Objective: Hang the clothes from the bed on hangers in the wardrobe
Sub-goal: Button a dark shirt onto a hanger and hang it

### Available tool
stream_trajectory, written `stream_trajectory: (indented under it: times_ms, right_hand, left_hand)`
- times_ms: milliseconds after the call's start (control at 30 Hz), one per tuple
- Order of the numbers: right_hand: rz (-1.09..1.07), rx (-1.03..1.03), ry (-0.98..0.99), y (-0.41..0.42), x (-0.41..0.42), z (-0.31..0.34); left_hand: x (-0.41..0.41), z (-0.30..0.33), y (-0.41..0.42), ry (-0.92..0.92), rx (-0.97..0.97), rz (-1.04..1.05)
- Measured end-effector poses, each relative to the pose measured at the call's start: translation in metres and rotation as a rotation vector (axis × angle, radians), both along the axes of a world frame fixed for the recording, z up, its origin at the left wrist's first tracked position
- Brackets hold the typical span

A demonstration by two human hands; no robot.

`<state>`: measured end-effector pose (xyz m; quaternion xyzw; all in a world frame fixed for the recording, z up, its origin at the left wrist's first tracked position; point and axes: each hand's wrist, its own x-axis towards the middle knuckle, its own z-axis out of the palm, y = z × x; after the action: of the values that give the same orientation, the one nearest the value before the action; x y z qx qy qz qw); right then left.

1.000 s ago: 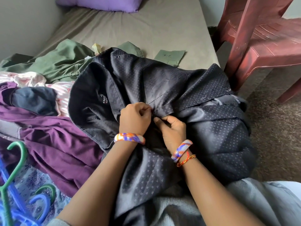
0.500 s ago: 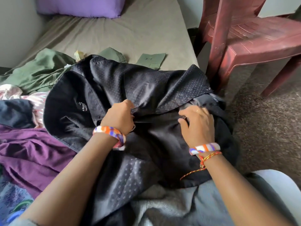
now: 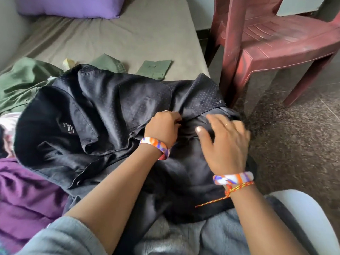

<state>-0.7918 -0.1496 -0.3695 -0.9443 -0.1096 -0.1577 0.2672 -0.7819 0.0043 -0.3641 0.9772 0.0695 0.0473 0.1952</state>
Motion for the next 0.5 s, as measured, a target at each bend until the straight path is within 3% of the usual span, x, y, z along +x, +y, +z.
stream_trajectory:
  times_ms: [100,200,267,333,400,500]
  right_hand:
    - [-0.049,-0.247,0.151,-0.021,0.015,0.011]
    - [0.086,-0.181,0.392,-0.042,0.027,0.021]
    - [0.151,-0.119,0.379,-0.05,0.028,0.027]
    - [0.19,-0.139,0.286,-0.054,0.03,0.026]
    - [0.209,-0.075,0.193,-0.054,0.029,0.022]
    - [0.27,0.381,0.177,-0.048,0.027,0.022]
  left_hand:
    - [-0.006,-0.005,0.008,-0.147,-0.126,0.044]
    - [-0.011,0.001,0.007,-0.344,-0.259,0.062]
    - [-0.015,0.004,0.003,-0.4,-0.322,0.077]
    - [-0.019,0.002,0.0,-0.481,-0.215,0.054]
    - [-0.021,0.001,-0.002,-0.556,0.019,-0.04]
    - [-0.023,0.002,-0.01,-0.459,0.196,-0.27]
